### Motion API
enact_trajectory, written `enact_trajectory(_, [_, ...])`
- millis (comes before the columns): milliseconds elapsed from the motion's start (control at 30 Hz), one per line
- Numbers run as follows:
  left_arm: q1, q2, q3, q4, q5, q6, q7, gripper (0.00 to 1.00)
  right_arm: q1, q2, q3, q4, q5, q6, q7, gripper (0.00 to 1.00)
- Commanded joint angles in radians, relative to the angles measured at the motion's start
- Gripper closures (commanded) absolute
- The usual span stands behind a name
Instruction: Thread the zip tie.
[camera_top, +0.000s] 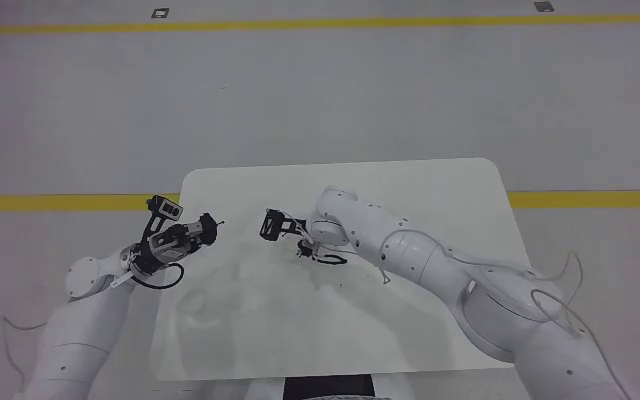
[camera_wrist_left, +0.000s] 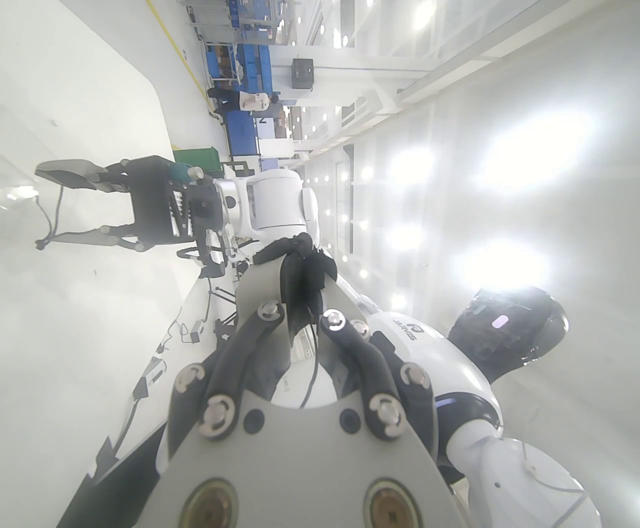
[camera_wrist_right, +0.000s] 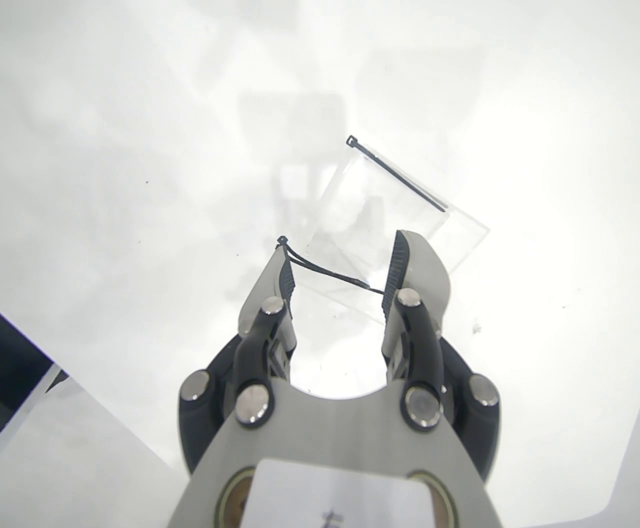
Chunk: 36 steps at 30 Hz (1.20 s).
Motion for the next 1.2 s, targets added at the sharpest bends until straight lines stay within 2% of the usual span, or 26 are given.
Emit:
enact_trajectory(0, [0.0,0.0,0.0,0.0,0.0,0.0,0.0,1.0,0.002,-0.003,0.0,0.003,-0.002,0.0,-0.004,0.59])
enact_trajectory(367, [0.0,0.0,0.0,0.0,0.0,0.0,0.0,1.0,0.011,-0.011,0.0,0.031,-0.015,0.0,-0.03,0.58])
enact_trajectory(767, [0.0,0.0,0.0,0.0,0.0,0.0,0.0,1.0,0.012,-0.016,0.0,0.043,-0.031,0.0,-0.012,0.58])
enact_trajectory(1167, [0.0,0.0,0.0,0.0,0.0,0.0,0.0,1.0,0.012,0.0,0.0,0.013,-0.02,0.0,-0.007,0.57])
